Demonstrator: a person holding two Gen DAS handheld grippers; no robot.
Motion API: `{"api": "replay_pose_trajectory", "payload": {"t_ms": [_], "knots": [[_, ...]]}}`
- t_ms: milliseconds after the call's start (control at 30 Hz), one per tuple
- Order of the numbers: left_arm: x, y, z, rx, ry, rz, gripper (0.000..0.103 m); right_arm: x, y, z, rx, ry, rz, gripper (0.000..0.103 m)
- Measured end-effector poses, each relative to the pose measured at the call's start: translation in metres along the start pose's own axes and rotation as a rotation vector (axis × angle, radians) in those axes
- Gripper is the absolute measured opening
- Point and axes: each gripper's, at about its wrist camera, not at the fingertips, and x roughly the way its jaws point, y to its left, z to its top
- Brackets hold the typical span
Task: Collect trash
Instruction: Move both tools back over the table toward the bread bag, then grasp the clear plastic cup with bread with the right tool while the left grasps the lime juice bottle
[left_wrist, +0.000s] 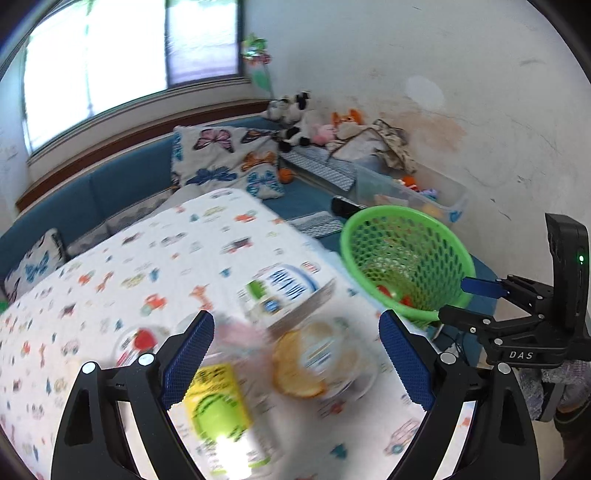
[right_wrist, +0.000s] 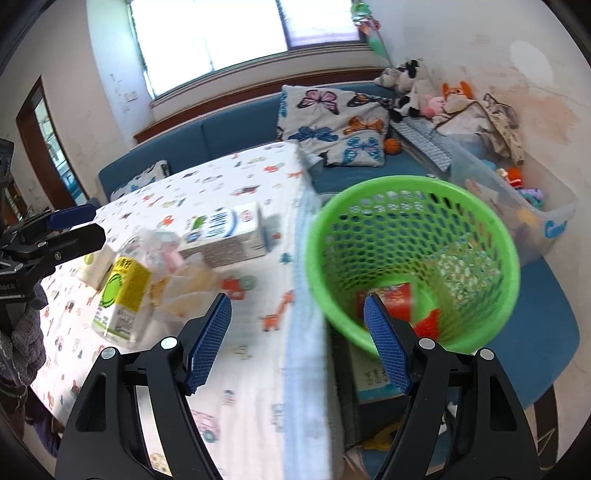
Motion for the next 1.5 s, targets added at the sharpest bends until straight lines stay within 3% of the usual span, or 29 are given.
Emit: {"api": "replay_pose_trajectory", "payload": {"t_ms": [333,633,1000,1300,1500], "knots": [[-0.028,0.057,-0.026,-0.119,-0.012,0.073,0.088,0.023,0.054,-0.006,-0.091,0.044,0.084,0.077],[-0.036,0.084,-0.04,-0.175,-0.016,0.098,0.088,0.056,0.09,-0.018,-0.201,0.117,0.127,0.077],[-0.036,0.096,-0.047,-0.2,-0.003,0.108,0.088,0.091,0.098,-0.023,-0.313,0.172,0.109,0.077],[-0.026,0.091,-0.049,-0.187,0.016,0.093,0.088,0.096,0.098,-0.027,-0.341,0.179,0.121,0.059],[-0.02,0.092,-0.052,-0.198,0.036,0.09,0.088,0.089,0.094,-0.028,-0.323,0.179,0.137,0.059]]}}
